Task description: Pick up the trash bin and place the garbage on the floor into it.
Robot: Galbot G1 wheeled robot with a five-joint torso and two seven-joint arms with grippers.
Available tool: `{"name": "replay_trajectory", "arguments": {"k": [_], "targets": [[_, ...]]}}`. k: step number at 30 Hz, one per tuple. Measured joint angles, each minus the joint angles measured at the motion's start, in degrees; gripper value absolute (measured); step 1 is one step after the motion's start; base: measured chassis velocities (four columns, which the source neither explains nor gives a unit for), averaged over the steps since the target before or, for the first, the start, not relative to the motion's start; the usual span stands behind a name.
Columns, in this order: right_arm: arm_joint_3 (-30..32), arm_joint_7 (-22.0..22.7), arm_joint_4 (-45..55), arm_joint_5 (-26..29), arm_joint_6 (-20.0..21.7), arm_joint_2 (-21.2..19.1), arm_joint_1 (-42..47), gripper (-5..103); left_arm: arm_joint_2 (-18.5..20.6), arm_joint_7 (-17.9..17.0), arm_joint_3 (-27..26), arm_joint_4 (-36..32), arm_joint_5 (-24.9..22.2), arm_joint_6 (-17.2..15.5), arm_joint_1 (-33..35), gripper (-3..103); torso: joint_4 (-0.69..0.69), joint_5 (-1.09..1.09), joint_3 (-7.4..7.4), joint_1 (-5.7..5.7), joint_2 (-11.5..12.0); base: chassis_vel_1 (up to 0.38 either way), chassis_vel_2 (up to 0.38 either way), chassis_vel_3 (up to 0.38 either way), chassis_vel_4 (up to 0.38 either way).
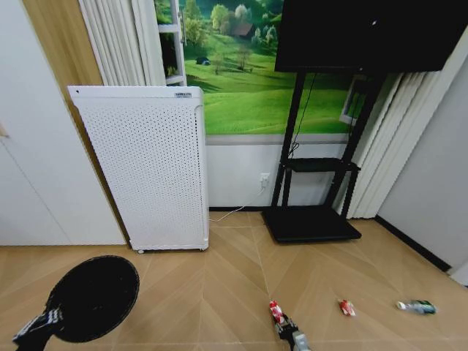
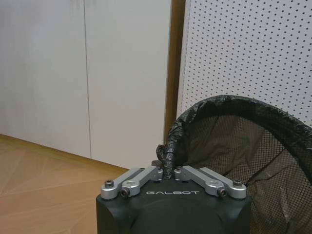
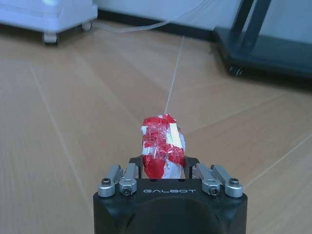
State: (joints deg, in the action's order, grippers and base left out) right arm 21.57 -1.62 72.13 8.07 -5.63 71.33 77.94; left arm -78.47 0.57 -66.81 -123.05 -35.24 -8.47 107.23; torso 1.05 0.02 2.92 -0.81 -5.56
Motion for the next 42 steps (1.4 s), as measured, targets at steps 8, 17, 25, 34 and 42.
{"name": "replay_trajectory", "arguments": {"k": [8,17,25,34,42], "targets": [[4.4,-3.4,22.9,12.2,2.2,-10.9,8.2,42,11.9,-4.9,14.6,3.1,-10.2,-2.4,-10.1,3,0.04,-0.03,0.00,0.00,0.0,0.000,0.000,0.000,0.000],[3.5,-10.1,37.5,18.9,3.0,-16.0,10.9,42,17.6,-8.0,26.2,9.8,-16.0,-1.4,-18.3,3,-0.04,0.01,0.00,0.00,0.0,0.000,0.000,0.000,0.000],[3.7,-14.3,43.9,19.8,1.5,-17.4,12.7,41,22.3,-10.8,47.7,25.2,-24.3,-0.9,-37.6,3,0.02,-0.02,0.01,-0.01,0.0,0.000,0.000,0.000,0.000],[0.5,-17.6,41.7,17.7,-0.7,-18.2,9.8,41,20.0,-12.0,66.5,34.7,-25.4,-1.5,-54.1,3,0.02,0.02,0.01,-0.01,0.0,0.000,0.000,0.000,0.000],[-3.6,-18.5,38.8,14.6,-2.1,-17.8,7.0,41,18.7,-12.6,79.1,34.4,-26.7,-3.9,-61.1,3,0.01,0.00,0.01,-0.01,0.0,0.000,0.000,0.000,0.000]]}}
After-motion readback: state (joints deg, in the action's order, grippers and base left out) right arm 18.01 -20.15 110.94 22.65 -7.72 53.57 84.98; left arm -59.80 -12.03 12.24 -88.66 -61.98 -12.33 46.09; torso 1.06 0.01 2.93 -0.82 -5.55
